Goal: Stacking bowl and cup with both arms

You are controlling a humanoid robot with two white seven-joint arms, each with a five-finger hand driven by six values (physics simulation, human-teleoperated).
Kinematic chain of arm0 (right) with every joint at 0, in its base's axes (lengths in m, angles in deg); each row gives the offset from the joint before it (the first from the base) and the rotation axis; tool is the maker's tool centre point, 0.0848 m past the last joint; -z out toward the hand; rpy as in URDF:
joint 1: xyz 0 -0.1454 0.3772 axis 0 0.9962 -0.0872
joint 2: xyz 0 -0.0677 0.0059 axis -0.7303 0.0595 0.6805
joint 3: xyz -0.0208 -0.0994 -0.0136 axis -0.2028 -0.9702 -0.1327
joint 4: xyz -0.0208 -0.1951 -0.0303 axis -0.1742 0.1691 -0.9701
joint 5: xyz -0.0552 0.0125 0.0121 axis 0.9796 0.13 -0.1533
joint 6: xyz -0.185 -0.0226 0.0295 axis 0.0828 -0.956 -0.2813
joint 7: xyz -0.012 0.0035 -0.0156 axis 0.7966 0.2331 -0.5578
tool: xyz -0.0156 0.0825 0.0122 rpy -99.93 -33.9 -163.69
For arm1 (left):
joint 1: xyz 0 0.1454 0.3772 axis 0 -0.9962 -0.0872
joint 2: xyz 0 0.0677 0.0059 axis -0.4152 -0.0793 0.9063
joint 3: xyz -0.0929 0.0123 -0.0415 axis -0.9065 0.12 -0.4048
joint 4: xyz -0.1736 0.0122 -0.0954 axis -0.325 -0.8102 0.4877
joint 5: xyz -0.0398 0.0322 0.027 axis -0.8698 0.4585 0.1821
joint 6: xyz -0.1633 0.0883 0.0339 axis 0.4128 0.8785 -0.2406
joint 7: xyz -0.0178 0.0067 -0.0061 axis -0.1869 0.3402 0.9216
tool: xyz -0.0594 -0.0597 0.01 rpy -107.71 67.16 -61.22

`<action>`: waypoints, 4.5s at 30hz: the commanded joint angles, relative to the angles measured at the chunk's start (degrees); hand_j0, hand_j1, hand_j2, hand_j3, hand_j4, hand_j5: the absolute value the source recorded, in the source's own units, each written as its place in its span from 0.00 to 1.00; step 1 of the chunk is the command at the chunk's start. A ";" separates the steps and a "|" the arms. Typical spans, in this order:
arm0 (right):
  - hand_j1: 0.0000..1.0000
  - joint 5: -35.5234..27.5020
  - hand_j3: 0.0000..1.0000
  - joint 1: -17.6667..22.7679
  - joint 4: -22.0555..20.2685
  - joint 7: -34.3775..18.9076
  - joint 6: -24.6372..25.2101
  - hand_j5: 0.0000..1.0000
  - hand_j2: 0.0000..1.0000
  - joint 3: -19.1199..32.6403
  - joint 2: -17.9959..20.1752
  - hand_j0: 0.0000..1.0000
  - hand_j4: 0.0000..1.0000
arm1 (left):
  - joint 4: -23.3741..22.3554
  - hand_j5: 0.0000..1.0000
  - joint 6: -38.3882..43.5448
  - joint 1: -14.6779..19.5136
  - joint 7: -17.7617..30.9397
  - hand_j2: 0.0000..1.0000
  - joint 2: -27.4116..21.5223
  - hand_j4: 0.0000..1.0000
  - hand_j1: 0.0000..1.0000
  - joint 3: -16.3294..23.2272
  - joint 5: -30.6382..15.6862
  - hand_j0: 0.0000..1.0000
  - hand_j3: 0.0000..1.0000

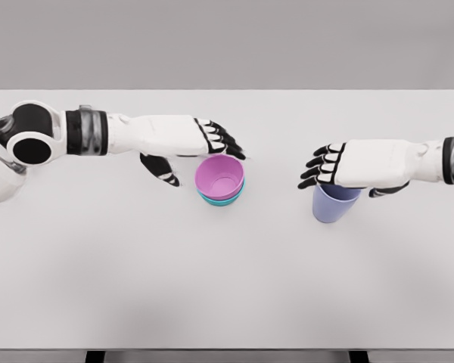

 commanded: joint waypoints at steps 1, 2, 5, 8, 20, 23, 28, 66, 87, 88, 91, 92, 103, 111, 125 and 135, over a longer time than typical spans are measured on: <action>1.00 0.01 1.00 -0.09 0.45 0.02 0.14 1.00 1.00 -0.27 -0.13 1.00 1.00 | 1.66 1.00 -6.80 0.00 -0.02 1.00 -7.33 1.00 1.00 -2.72 -8.85 1.00 1.00; 1.00 0.01 1.00 -0.26 0.80 0.02 0.14 1.00 1.00 -0.27 -0.14 1.00 1.00 | 1.57 1.00 -6.80 -0.26 -0.02 1.00 -9.26 1.00 1.00 -2.72 -11.48 1.00 1.00; 1.00 0.10 1.00 -0.44 2.39 0.02 0.14 1.00 1.00 -0.27 -1.01 1.00 1.00 | 1.48 1.00 -6.80 -5.09 -0.02 1.00 -16.12 1.00 1.00 -3.24 -23.08 1.00 1.00; 1.00 0.80 1.00 -0.70 2.56 0.02 0.14 1.00 1.00 -1.41 -1.72 1.00 1.00 | -1.23 1.00 -6.80 -10.28 -0.02 1.00 -18.49 1.00 1.00 -4.12 -30.74 1.00 1.00; 1.00 1.94 1.00 -1.23 5.64 0.02 0.14 1.00 1.00 -3.96 -3.21 1.00 1.00 | -8.62 1.00 -6.80 -23.73 -0.02 1.00 -18.50 1.00 1.00 -14.58 -30.92 1.00 1.00; 1.00 1.94 1.00 -1.23 5.64 0.02 0.14 1.00 1.00 -3.96 -3.30 1.00 1.00 | -8.62 1.00 -6.80 -23.73 -0.02 1.00 -18.32 1.00 1.00 -14.58 -30.83 1.00 1.00; 0.99 1.94 0.99 -1.58 5.29 0.02 0.14 0.99 0.99 -3.96 -3.83 0.99 0.99 | -8.36 1.00 -6.80 -23.82 -0.02 1.00 -17.71 1.00 1.00 -14.58 -30.74 1.00 1.00; 0.69 1.42 0.69 -9.84 11.27 0.02 0.14 0.69 0.69 -3.08 -15.51 0.69 0.69 | -8.10 1.00 -6.80 -23.82 -0.02 1.00 -16.21 1.00 1.00 -15.11 -30.74 1.00 1.00; 0.69 2.03 0.69 -14.76 11.26 0.02 0.14 0.69 0.69 -4.92 -27.47 0.69 0.69 | -8.01 1.00 -6.80 -23.82 -0.02 1.00 -15.51 1.00 1.00 -15.73 -30.74 1.00 1.00; 0.69 2.03 0.69 -15.03 11.79 0.02 0.14 0.69 0.69 -5.19 -27.91 0.69 0.69 | -8.01 1.00 -6.80 -23.82 -0.02 1.00 -15.51 1.00 1.00 -15.73 -30.74 1.00 1.00; 0.69 2.03 0.69 -15.38 12.85 0.02 0.14 0.69 0.69 -5.36 -29.14 0.69 0.69 | -8.01 1.00 -6.80 -23.82 -0.02 1.00 -15.51 1.00 1.00 -15.73 -30.74 1.00 1.00; 0.69 2.03 0.69 -15.47 12.93 0.02 0.14 0.69 0.69 -5.63 -29.67 0.69 0.69 | -8.01 1.00 -6.80 -23.82 -0.02 1.00 -15.51 1.00 1.00 -15.73 -30.74 1.00 1.00; 0.69 2.65 0.69 -16.52 20.40 0.02 0.14 0.69 0.69 -10.55 -31.86 0.69 0.69 | -7.74 1.00 -6.80 -23.82 -0.02 1.00 -15.51 1.00 1.00 -15.73 -30.74 1.00 1.00; 0.69 3.26 0.69 -16.61 21.02 0.02 0.14 0.69 0.69 -10.55 -31.95 0.69 0.69 | -7.74 1.00 -6.80 -23.91 -0.02 1.00 -15.51 1.00 1.00 -15.73 -30.74 1.00 1.00; 1.00 3.61 1.00 -16.79 19.00 0.02 0.14 1.00 1.00 -10.38 -30.99 1.00 1.00 | -7.66 1.00 -6.80 -23.91 -0.02 1.00 -15.51 1.00 1.00 -15.73 -30.74 1.00 1.00; 1.00 0.19 1.00 -12.31 16.62 0.02 0.14 1.00 1.00 3.33 -9.72 1.00 1.00 | -7.66 1.00 -6.80 -23.82 -0.02 1.00 -15.51 1.00 1.00 -15.73 -30.74 1.00 1.00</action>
